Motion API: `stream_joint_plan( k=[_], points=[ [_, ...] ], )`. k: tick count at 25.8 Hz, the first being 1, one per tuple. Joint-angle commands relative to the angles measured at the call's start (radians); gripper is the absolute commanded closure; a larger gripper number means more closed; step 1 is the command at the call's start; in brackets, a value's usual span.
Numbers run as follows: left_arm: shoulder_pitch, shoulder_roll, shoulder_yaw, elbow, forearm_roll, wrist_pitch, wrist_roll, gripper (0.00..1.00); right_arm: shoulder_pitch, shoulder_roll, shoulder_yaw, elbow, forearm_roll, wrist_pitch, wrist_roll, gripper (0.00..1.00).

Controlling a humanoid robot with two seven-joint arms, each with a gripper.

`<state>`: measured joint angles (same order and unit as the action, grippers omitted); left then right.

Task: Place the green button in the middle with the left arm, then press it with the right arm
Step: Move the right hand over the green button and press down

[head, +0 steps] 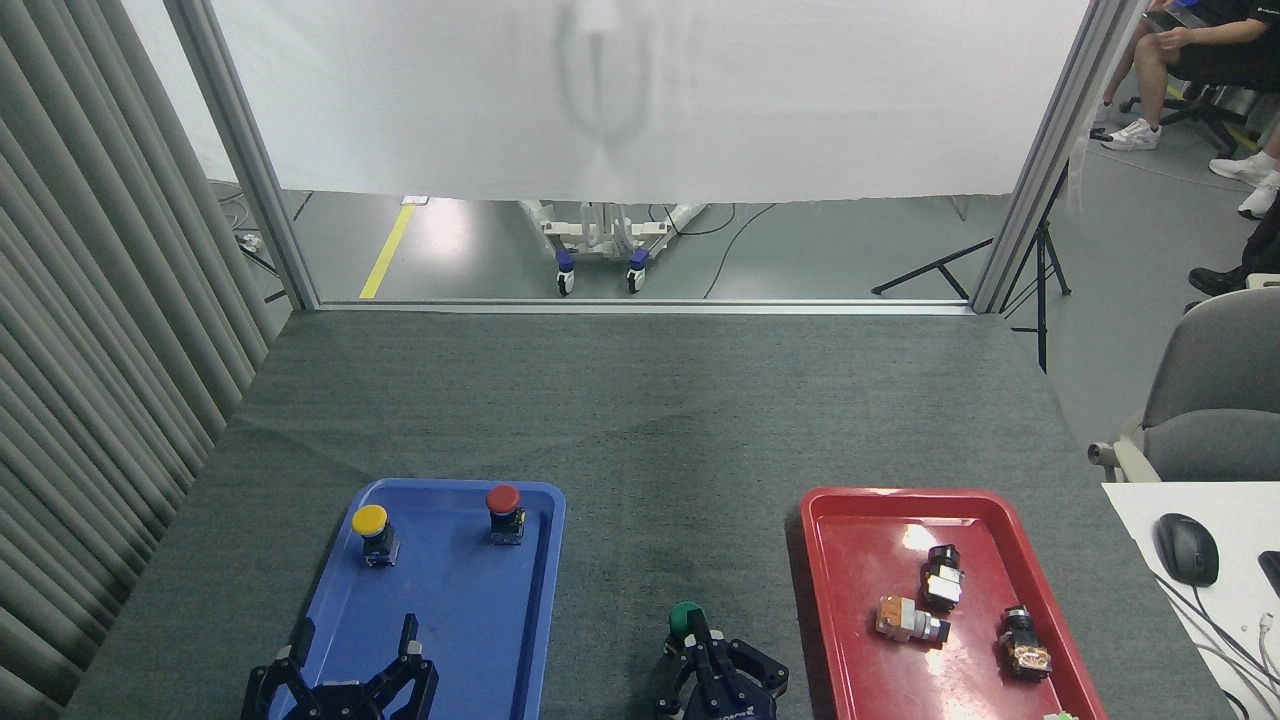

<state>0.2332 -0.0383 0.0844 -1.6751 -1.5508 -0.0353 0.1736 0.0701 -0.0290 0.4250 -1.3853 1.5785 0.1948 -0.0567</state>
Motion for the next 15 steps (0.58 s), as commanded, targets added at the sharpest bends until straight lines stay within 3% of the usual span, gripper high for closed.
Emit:
stream_joint_plan(
  k=[1, 8, 15],
  points=[
    [0.0, 0.0, 0.0, 0.0, 0.0, 0.003, 0.0, 0.01, 0.0, 0.004, 0.0, 0.015, 0.0, 0.0, 0.0, 1.0],
    [0.0, 0.0, 0.0, 0.0, 0.0, 0.003, 0.0, 0.01, -0.001, 0.004, -0.002, 0.008, 0.0, 0.005, -0.005, 1.0],
    [-0.002, 0.0, 0.0, 0.0, 0.0, 0.005, -0.002, 0.01, -0.001, 0.006, -0.008, -0.084, 0.0, 0.014, -0.02, 1.0]
  ],
)
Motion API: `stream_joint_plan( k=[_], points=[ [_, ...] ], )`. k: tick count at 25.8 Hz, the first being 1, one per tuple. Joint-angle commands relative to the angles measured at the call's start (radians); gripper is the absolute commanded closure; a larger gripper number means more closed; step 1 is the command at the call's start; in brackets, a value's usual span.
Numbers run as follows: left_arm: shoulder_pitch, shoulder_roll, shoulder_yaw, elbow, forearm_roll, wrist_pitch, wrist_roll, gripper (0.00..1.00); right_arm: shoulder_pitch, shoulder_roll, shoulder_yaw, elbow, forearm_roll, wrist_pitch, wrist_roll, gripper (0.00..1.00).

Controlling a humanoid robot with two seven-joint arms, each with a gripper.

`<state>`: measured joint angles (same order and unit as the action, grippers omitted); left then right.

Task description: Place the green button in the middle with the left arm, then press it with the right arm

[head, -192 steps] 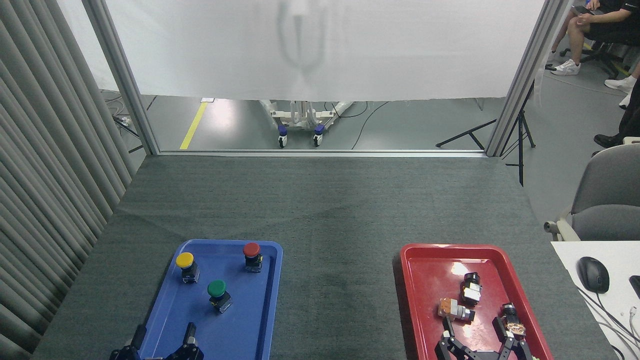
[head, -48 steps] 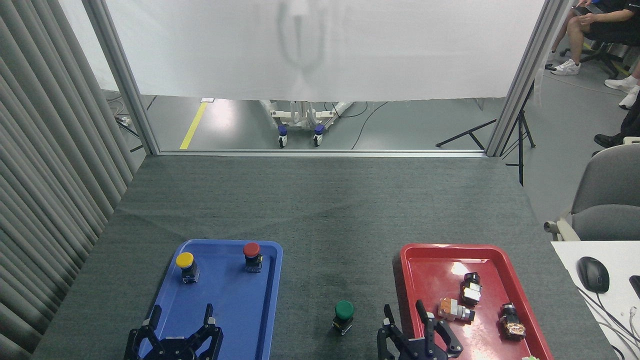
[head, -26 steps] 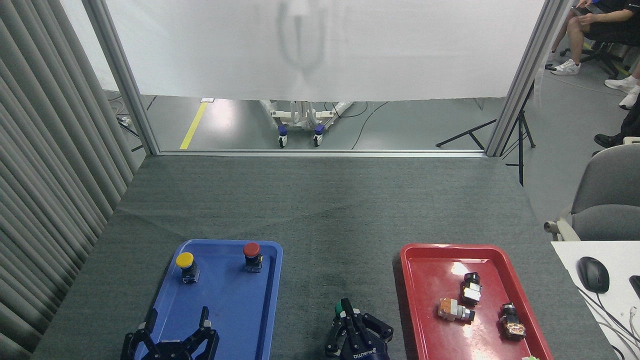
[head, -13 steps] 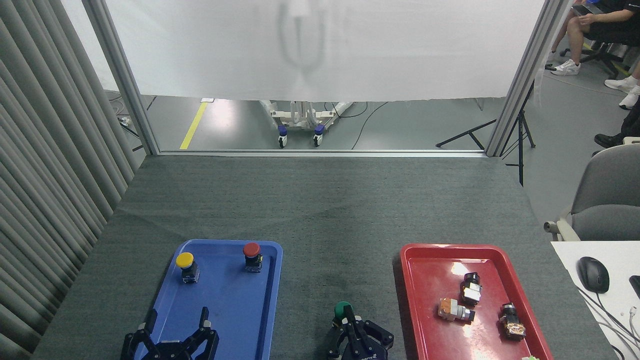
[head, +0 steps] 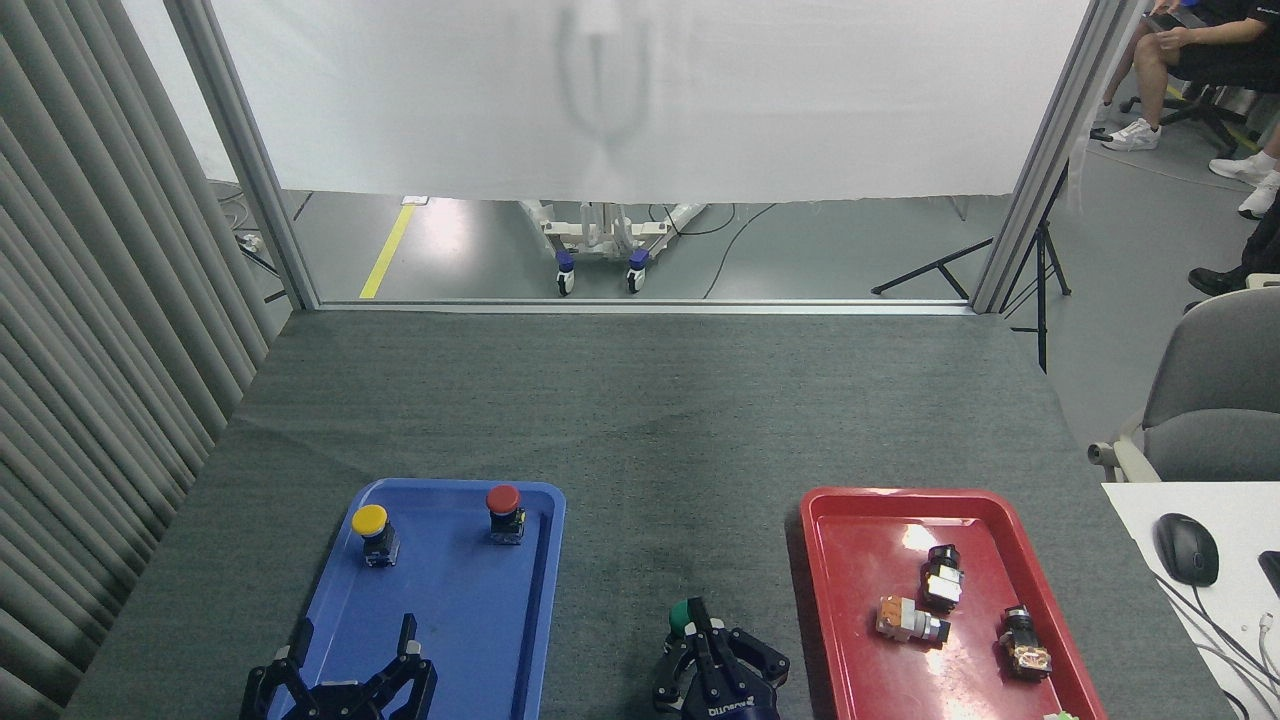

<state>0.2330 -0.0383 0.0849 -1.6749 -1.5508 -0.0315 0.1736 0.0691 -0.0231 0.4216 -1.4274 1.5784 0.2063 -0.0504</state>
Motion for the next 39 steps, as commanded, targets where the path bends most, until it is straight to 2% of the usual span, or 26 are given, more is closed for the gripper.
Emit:
stream_joint_plan(
  k=[1, 5, 6, 7, 9, 10, 16, 22, 33, 39],
  points=[
    [0.0, 0.0, -0.001, 0.001, 0.0, -0.001, -0.002, 0.01, 0.001, -0.003, -0.01, -0.059, 0.0, 0.002, -0.032, 1.0],
    [0.0, 0.0, -0.001, 0.001, 0.0, 0.001, -0.002, 0.01, 0.032, -0.011, -0.05, -0.114, 0.0, -0.002, -0.039, 1.0],
    [0.0, 0.0, -0.001, 0.001, 0.0, 0.001, -0.002, 0.01, 0.047, -0.014, -0.072, -0.131, 0.0, -0.007, -0.04, 0.95],
    [0.0, 0.0, -0.001, 0.001, 0.0, 0.001, -0.002, 0.01, 0.06, -0.017, -0.098, -0.146, 0.0, -0.01, -0.042, 0.8],
    [0.0, 0.0, -0.001, 0.001, 0.002, 0.001, -0.002, 0.01, 0.089, -0.034, -0.155, -0.179, -0.001, -0.015, -0.049, 0.21],
    [0.0, 0.0, -0.001, 0.001, 0.002, -0.001, -0.002, 0.01, 0.106, -0.041, -0.179, -0.193, -0.003, -0.018, -0.06, 0.02],
    [0.0, 0.0, -0.001, 0.001, 0.014, 0.001, -0.002, 0.01, 0.201, -0.095, -0.328, -0.255, -0.021, -0.11, -0.111, 0.0],
    [0.0, -0.002, -0.001, 0.001, 0.015, -0.001, -0.002, 0.01, 0.236, -0.113, -0.414, -0.283, -0.048, -0.117, -0.112, 0.0],
    [0.0, -0.002, -0.002, 0.0, 0.017, -0.007, 0.0, 0.01, 0.267, -0.12, -0.432, -0.297, -0.051, -0.114, -0.098, 0.0],
    [0.0, -0.002, -0.002, -0.003, 0.064, -0.015, -0.013, 0.01, 0.27, -0.118, -0.449, -0.3, -0.051, -0.114, -0.098, 0.0]
  ],
)
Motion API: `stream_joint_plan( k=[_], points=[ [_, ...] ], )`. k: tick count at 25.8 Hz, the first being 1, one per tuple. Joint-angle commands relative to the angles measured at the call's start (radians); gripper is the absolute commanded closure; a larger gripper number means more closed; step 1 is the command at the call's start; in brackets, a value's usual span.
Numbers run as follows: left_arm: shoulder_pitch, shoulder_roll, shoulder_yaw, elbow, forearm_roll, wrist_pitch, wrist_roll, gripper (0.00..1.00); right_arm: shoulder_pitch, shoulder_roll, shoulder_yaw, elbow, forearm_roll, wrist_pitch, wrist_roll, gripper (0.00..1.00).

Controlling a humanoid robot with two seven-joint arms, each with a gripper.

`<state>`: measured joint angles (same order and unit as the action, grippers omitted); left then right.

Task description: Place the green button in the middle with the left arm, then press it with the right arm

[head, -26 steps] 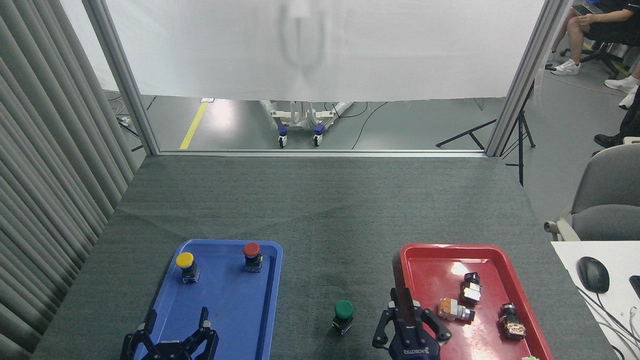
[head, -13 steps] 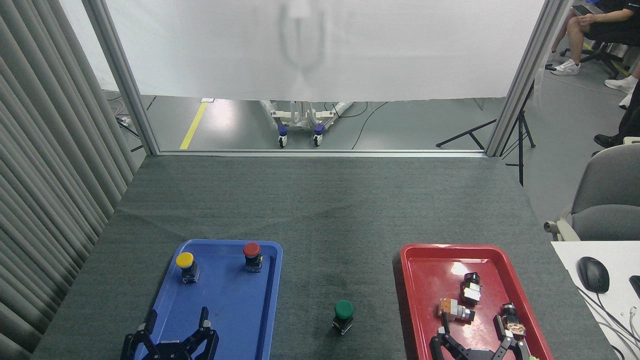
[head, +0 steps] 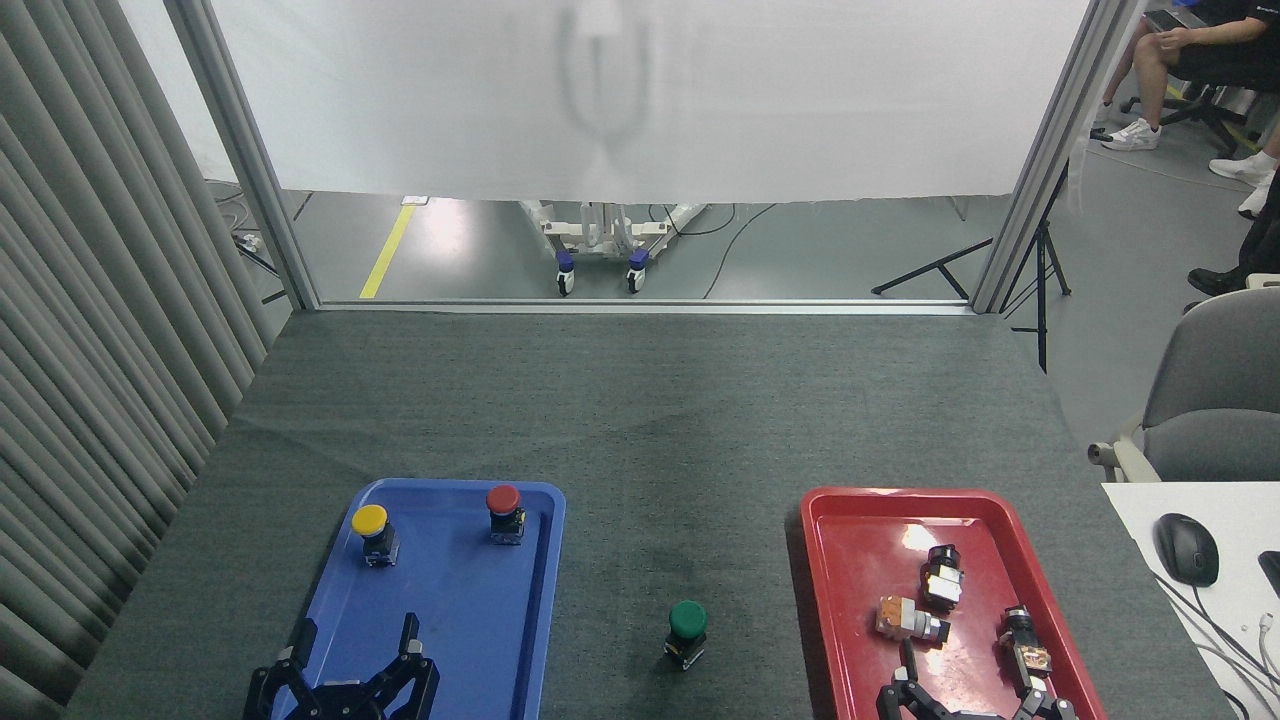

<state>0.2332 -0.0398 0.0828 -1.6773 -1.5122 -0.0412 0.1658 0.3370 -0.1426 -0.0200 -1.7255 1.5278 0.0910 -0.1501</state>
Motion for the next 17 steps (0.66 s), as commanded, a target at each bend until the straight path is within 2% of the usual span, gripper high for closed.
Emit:
stream_joint_plan(
  k=[1, 5, 17],
  points=[
    [-0.002, 0.0, 0.0, -0.001, 0.046, -0.006, -0.006, 0.01, 0.005, 0.002, -0.008, -0.002, 0.0, 0.001, 0.001, 0.0],
    [-0.003, 0.001, 0.0, 0.002, 0.176, -0.062, -0.003, 0.01, 0.008, 0.0, -0.008, -0.002, 0.0, 0.003, 0.001, 0.0],
    [-0.002, 0.003, -0.002, 0.005, 0.162, -0.052, -0.006, 0.01, 0.014, -0.002, -0.008, -0.003, -0.002, 0.003, 0.001, 0.0]
  ],
)
